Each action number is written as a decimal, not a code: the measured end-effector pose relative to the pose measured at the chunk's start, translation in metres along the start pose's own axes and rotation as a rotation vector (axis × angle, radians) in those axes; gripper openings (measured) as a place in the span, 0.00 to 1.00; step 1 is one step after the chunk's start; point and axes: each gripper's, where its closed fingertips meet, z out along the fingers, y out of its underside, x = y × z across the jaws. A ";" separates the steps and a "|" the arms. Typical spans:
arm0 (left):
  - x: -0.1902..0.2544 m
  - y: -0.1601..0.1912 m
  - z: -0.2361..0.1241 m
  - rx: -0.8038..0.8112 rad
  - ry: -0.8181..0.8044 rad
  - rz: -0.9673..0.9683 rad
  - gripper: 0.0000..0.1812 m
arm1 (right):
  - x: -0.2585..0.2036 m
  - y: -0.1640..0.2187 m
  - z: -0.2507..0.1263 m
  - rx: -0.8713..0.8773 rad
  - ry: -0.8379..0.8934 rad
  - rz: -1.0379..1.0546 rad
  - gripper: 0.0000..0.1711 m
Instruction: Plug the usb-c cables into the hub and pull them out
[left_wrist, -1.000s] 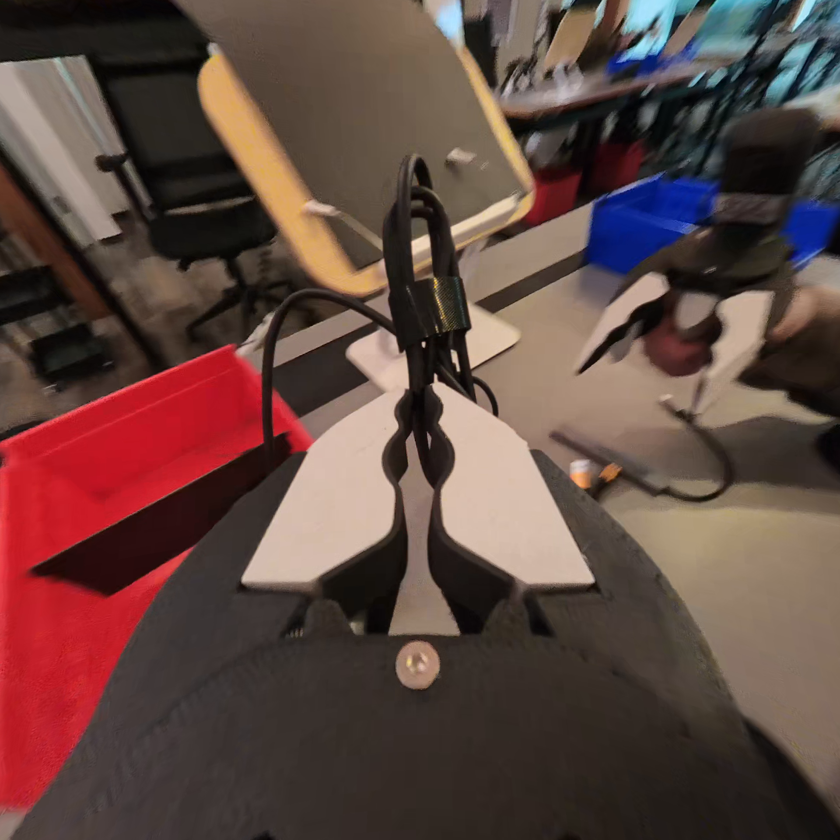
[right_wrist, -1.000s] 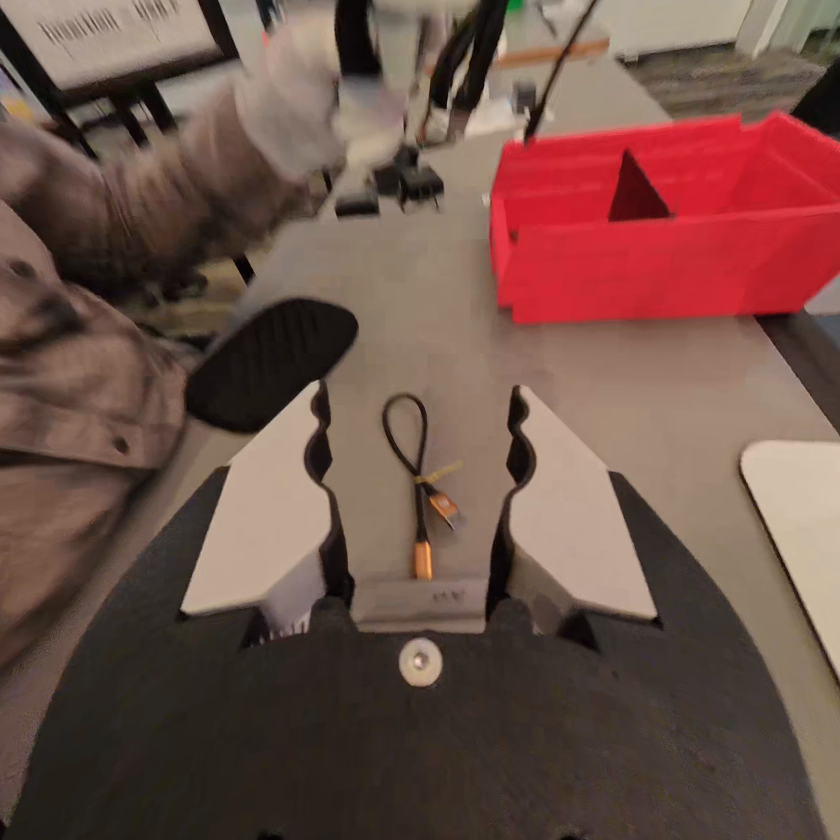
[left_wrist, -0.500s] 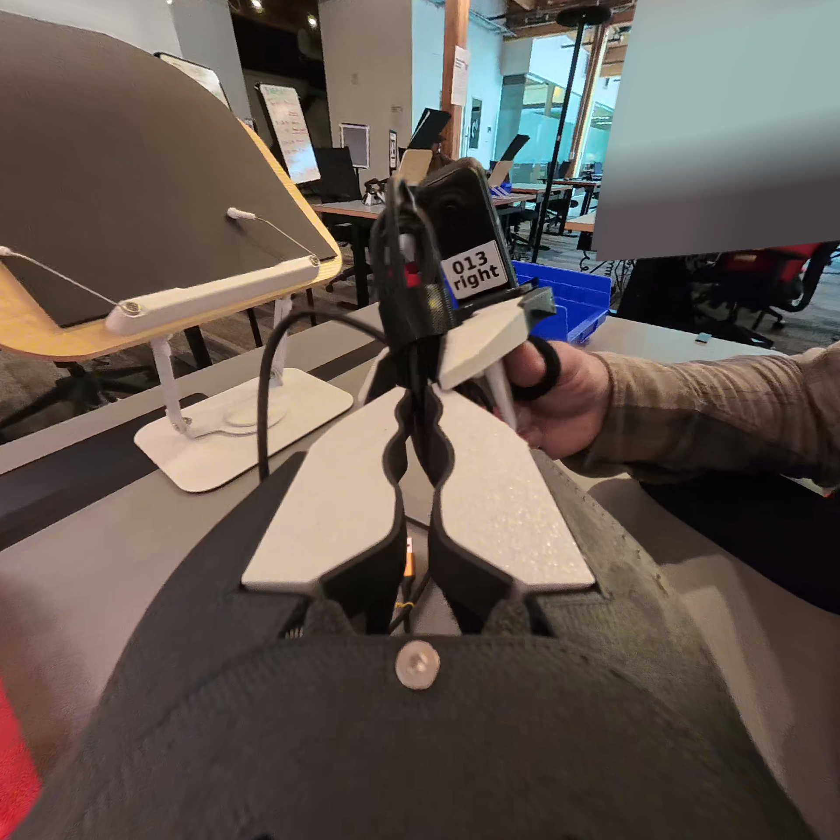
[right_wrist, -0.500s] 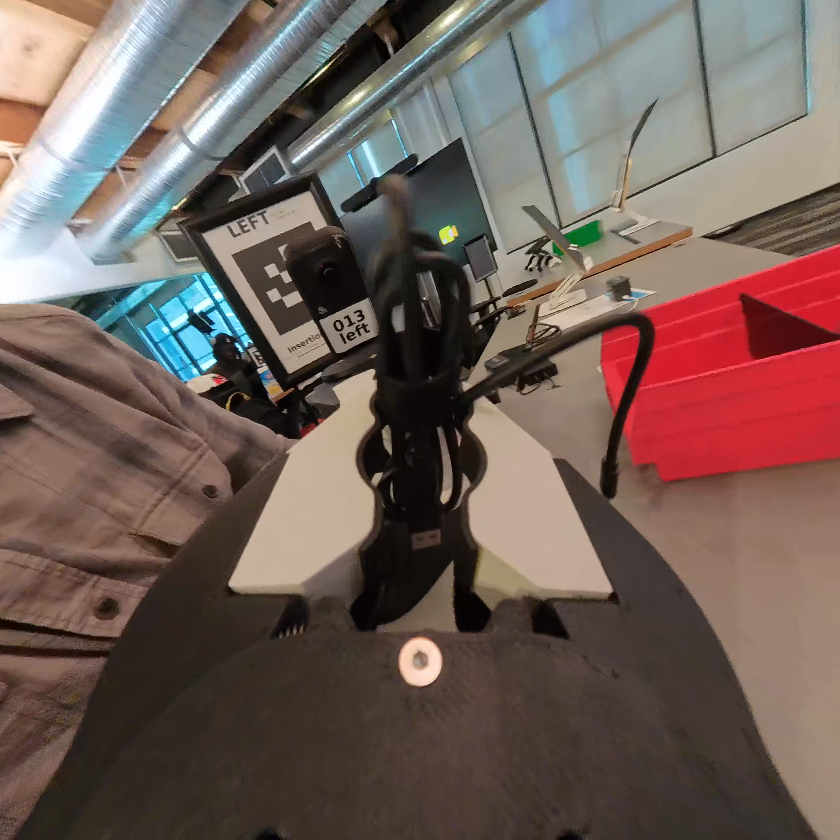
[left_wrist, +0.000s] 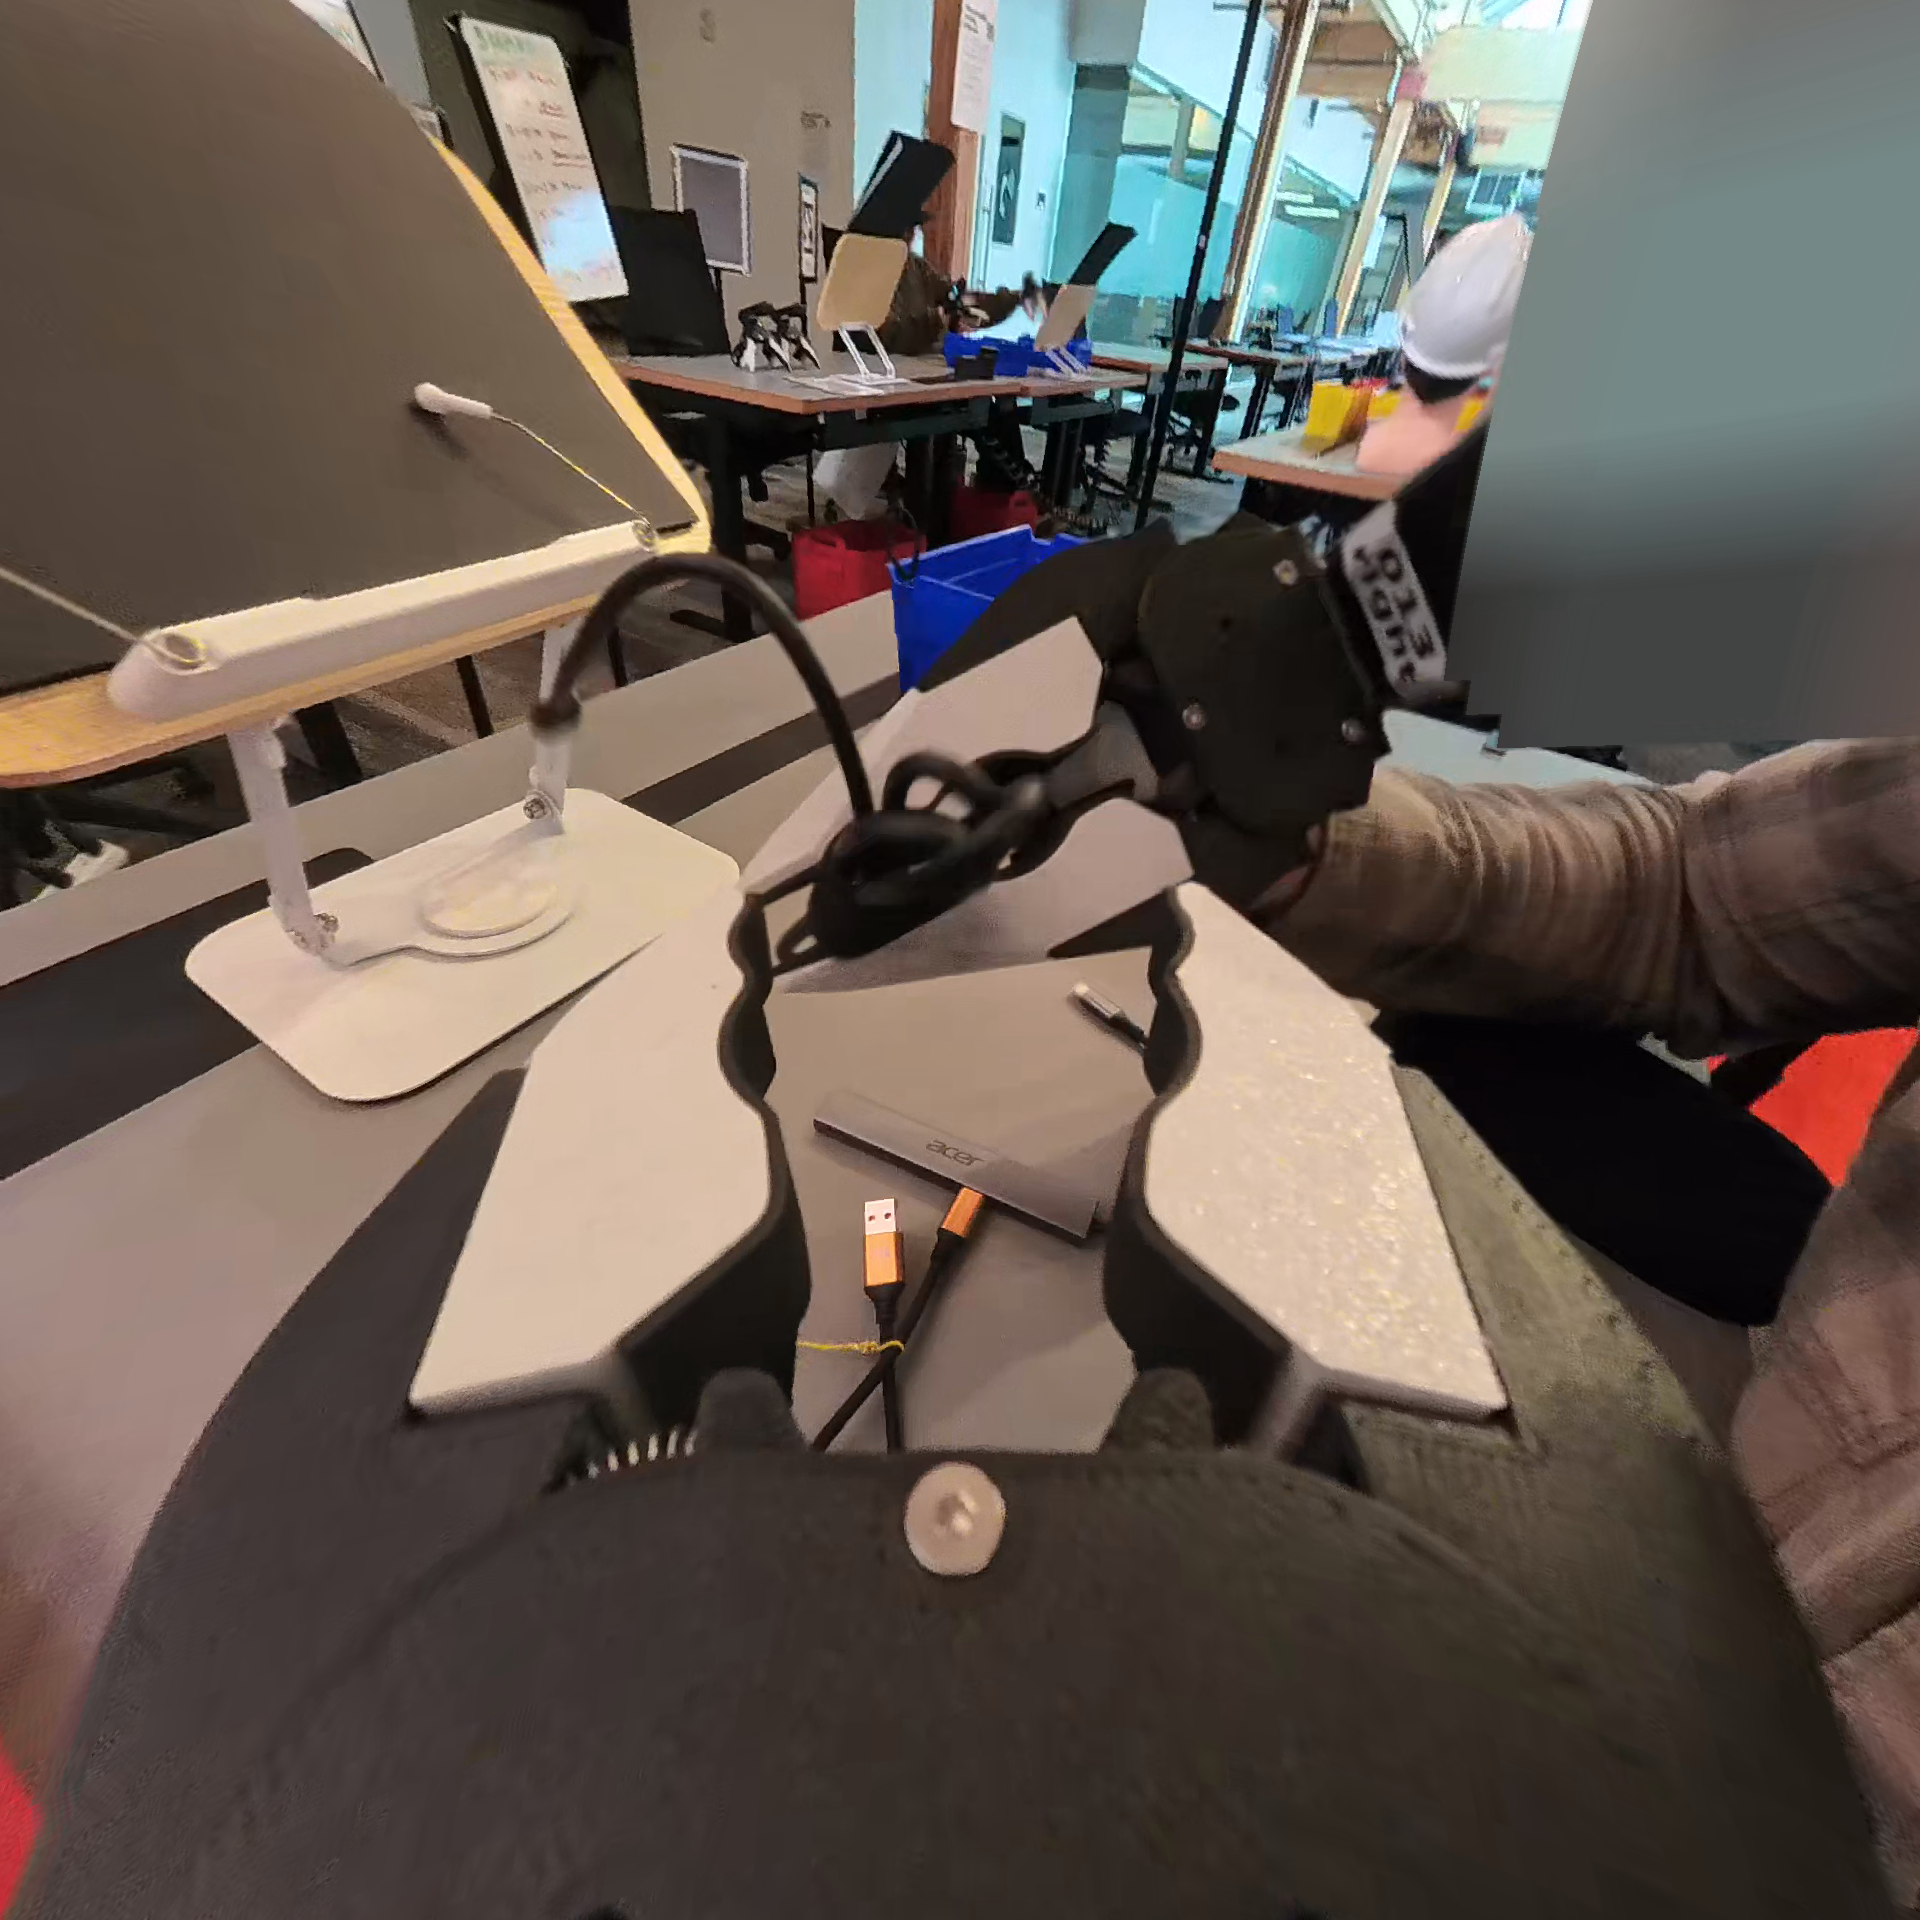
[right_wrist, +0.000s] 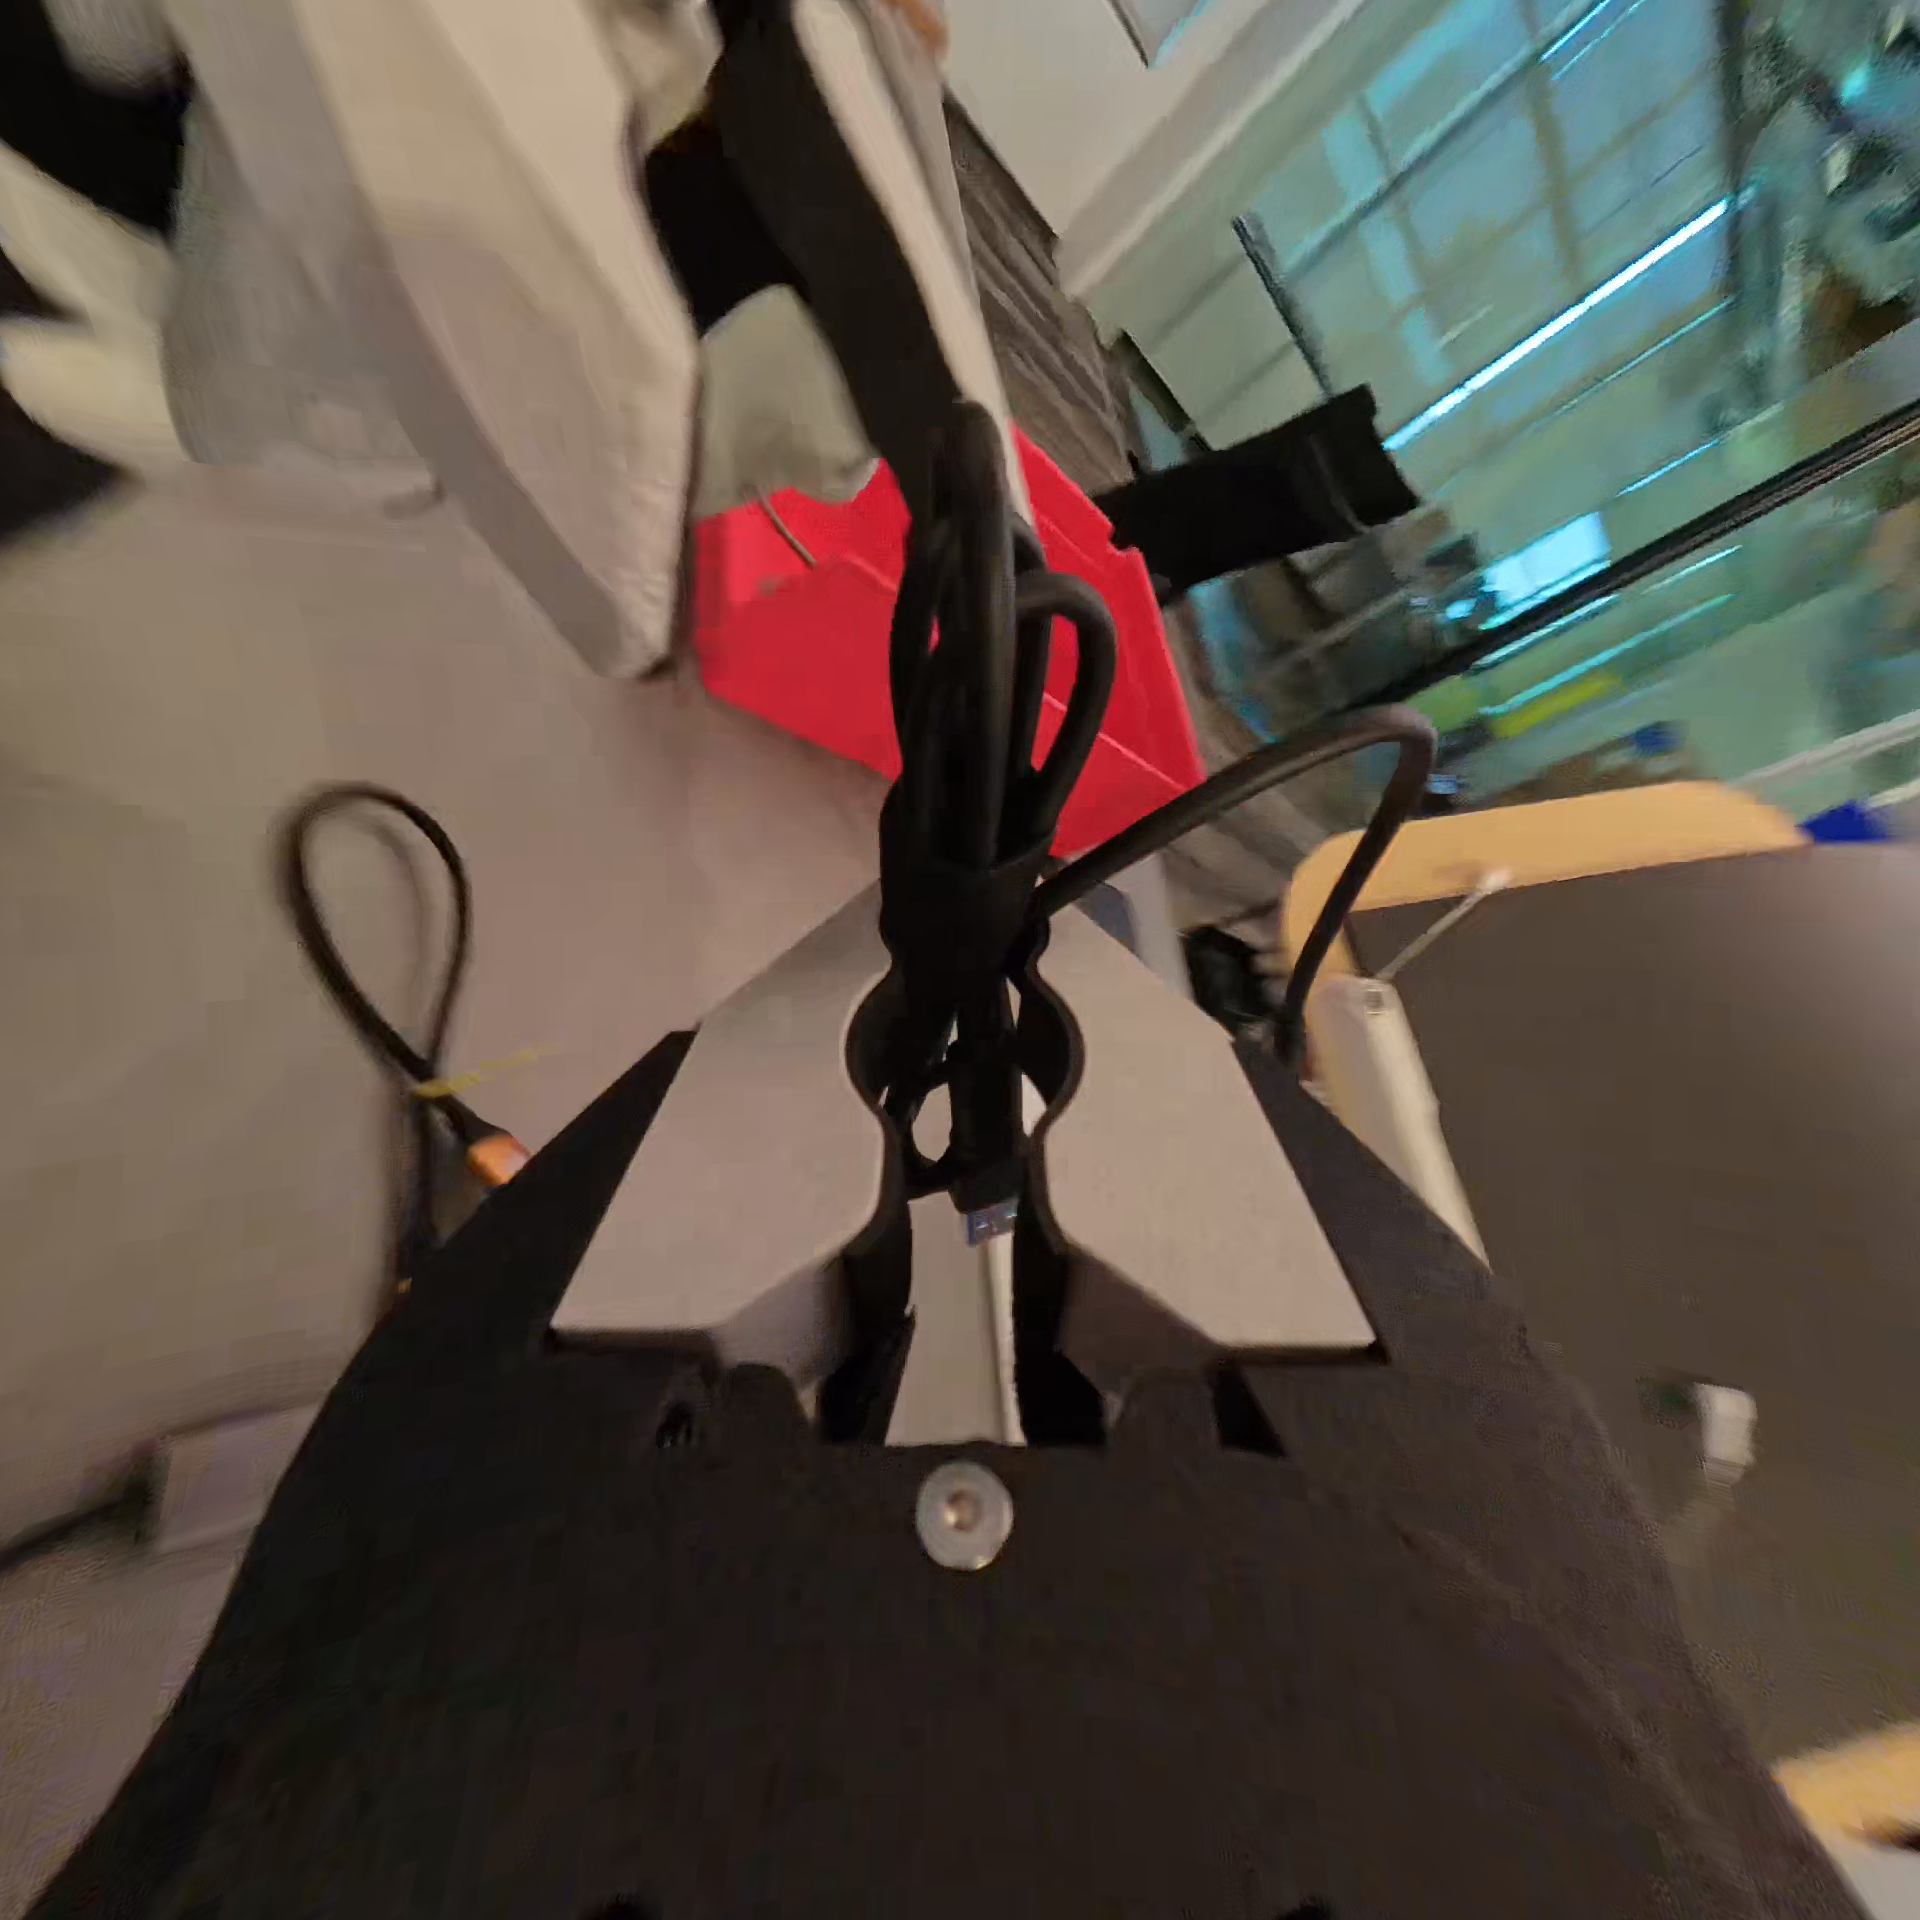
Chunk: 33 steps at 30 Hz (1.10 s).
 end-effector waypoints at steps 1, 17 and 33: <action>0.002 0.001 0.003 -0.007 0.003 0.009 0.39 | 0.000 0.003 0.001 -0.041 0.032 -0.082 0.07; -0.011 -0.005 0.001 0.015 0.100 -0.245 0.08 | -0.037 0.009 0.007 -0.156 0.142 -0.682 0.06; -0.011 0.011 -0.022 -0.161 0.109 -0.115 0.02 | -0.052 -0.025 -0.057 0.340 -0.284 0.123 0.23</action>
